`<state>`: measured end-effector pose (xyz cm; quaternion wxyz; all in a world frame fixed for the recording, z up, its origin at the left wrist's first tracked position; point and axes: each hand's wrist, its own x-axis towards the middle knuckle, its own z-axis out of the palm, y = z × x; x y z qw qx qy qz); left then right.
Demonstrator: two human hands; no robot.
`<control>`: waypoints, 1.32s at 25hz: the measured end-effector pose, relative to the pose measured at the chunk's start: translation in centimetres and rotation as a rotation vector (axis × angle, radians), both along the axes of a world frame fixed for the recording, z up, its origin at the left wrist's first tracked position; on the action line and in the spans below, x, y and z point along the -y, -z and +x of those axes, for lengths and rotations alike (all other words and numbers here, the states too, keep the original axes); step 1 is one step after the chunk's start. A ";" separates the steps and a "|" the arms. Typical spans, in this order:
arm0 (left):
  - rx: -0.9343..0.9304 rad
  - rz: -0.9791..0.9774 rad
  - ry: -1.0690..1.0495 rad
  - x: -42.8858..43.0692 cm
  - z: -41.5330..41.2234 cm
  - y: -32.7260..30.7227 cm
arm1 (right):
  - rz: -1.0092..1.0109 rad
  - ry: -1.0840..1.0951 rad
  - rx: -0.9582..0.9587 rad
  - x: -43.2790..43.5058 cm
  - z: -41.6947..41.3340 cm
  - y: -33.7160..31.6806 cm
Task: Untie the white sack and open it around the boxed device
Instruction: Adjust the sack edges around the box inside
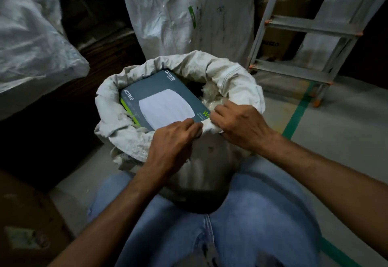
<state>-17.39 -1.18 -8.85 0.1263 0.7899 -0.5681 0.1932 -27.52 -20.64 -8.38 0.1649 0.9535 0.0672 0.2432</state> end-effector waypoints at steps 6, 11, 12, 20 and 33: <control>-0.711 0.444 0.142 -2.1 4.5 0.1 | 0.012 0.036 -0.147 -0.8 -2.6 4.4; -0.382 0.826 0.025 -1.8 5.4 4.8 | 0.296 0.068 -0.675 -2.2 -2.5 4.6; -0.372 0.779 0.048 -2.1 5.1 5.9 | 0.389 0.079 -0.795 -2.1 -2.0 4.2; -0.259 0.430 0.129 -4.2 3.5 8.9 | 0.163 -0.022 -0.612 -3.8 1.4 7.9; 0.043 0.242 0.232 17.9 15.7 4.1 | 0.553 0.945 -0.026 2.7 5.6 5.3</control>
